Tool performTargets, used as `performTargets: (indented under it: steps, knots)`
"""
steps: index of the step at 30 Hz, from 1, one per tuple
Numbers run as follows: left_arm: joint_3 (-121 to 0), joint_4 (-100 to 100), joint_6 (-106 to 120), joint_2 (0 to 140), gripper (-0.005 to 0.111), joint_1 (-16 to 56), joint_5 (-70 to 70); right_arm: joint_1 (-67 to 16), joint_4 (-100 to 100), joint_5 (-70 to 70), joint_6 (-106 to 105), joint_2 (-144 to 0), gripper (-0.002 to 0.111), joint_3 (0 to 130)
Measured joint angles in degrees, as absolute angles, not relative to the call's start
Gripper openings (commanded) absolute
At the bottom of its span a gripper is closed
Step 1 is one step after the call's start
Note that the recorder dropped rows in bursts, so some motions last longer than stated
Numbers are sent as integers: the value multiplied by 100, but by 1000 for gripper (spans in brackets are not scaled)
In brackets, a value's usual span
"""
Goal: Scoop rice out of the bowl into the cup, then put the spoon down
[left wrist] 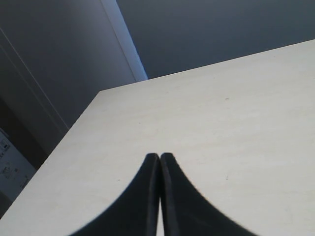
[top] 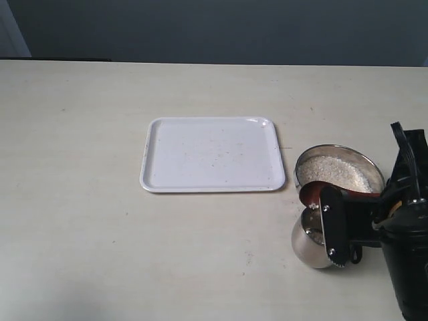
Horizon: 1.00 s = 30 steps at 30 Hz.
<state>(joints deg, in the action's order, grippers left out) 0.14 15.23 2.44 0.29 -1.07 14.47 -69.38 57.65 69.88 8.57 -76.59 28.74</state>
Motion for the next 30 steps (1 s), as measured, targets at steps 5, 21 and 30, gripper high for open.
performTargets:
  steps: [5, 21, 30]
  knots:
    - [14, 1523, 244, 29, 0, -107, 1447, -6938, 5765, 6988, 857, -7649, -1, 2874]
    - [14, 1523, 244, 29, 0, -107, 1447, -6938, 5832, 6988, 872, -7494, -1, 2489]
    - [14, 1523, 244, 29, 0, -107, 1447, -6938, 5962, 6976, 987, -7337, -1, 2480]
